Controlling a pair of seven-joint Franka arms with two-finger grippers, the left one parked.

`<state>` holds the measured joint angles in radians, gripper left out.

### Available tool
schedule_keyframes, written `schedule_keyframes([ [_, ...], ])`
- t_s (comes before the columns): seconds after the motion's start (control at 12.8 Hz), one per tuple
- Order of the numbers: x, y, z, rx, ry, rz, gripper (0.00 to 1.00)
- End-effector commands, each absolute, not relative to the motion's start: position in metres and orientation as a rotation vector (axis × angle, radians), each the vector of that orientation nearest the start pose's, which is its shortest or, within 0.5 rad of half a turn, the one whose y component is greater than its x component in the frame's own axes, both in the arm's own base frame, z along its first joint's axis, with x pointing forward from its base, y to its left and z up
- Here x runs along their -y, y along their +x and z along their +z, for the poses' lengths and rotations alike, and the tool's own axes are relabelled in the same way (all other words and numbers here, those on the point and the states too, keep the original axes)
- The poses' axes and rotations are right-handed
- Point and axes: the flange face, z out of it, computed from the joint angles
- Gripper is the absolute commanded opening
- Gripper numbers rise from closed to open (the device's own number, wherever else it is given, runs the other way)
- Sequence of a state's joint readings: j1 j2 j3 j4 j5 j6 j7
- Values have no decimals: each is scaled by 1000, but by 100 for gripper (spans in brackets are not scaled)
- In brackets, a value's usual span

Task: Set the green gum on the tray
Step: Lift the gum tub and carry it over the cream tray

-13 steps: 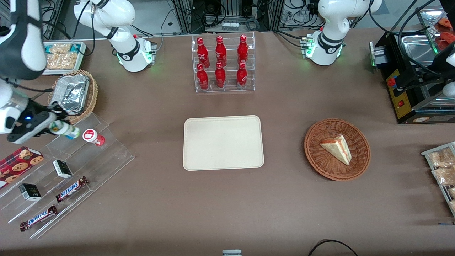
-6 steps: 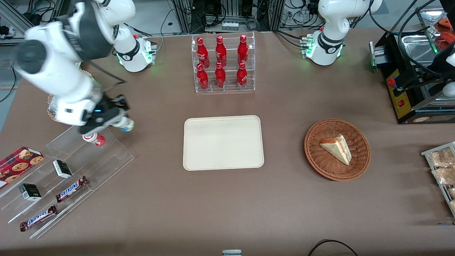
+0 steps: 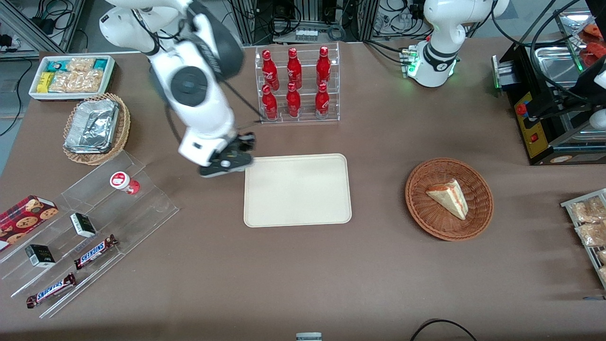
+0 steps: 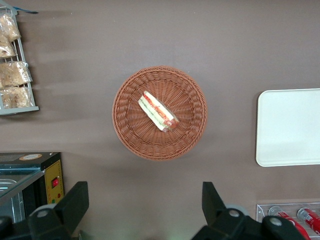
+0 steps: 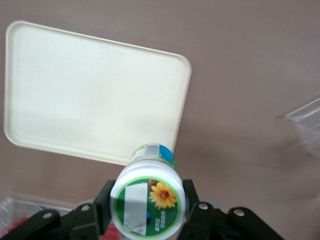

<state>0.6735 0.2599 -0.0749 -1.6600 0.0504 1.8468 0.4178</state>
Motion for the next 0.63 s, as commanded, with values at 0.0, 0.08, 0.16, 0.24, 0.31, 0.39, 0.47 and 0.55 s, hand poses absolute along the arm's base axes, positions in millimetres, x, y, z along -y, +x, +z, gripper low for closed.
schedule_keyframes([
  [0.0, -404, 527, 409, 65, -3126, 85, 0],
  [0.08, -421, 524, 387, 38, -3121, 80, 0],
  [0.16, -436, 519, 371, 4, -3113, 76, 0],
  [0.24, -446, 518, 355, -45, -3101, 60, 0],
  [0.31, -459, 514, 343, -51, -3085, 35, 0],
  [0.39, -465, 513, 328, -63, -3078, 26, 0],
  [0.47, -473, 508, 312, -69, -3081, 26, 0],
  [0.55, -481, 500, 301, -41, -3084, 14, 0],
])
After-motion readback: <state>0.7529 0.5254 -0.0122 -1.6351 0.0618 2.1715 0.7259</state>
